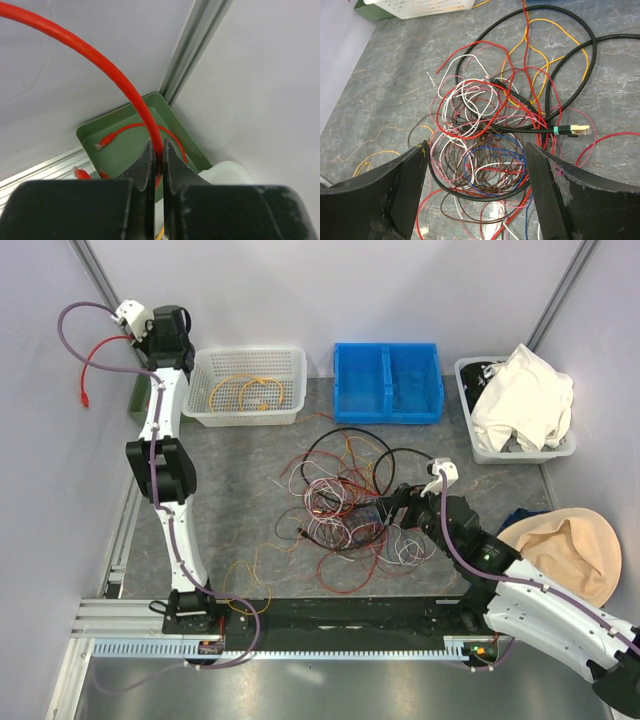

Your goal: Untangle the cables

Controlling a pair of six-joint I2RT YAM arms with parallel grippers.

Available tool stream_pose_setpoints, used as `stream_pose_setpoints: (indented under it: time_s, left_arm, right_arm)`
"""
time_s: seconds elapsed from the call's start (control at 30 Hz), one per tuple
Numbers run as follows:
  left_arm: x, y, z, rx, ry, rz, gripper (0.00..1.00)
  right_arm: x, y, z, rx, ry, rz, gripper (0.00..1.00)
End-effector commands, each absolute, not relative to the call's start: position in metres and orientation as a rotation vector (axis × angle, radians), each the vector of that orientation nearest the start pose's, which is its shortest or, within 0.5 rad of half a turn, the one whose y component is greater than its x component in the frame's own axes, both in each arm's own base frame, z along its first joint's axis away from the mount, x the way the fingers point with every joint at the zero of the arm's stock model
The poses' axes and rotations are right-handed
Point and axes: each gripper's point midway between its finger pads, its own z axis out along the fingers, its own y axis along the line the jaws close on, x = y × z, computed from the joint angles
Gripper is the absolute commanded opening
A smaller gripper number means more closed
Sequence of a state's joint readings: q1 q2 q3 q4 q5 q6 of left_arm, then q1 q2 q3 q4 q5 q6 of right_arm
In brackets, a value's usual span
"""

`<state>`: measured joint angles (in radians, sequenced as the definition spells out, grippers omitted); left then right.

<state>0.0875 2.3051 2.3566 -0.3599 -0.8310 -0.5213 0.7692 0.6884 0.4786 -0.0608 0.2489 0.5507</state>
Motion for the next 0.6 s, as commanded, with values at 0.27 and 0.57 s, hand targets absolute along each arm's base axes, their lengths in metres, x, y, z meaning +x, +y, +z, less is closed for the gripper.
stream_pose_setpoints:
  time_s: [0.27,0.57]
  left_arm:
    - [0.635,0.19,0.264,-0.949,1.31,0.721,0.02]
    - [0.668,0.181,0.215,-0.803,1.373,0.696,0.02]
  right_arm:
    - [0.241,0.189,0.18,0.013,1.859,0.662,0.84]
    - [0.25,0.2,0.172,-0.006,1.886,0.648,0.83]
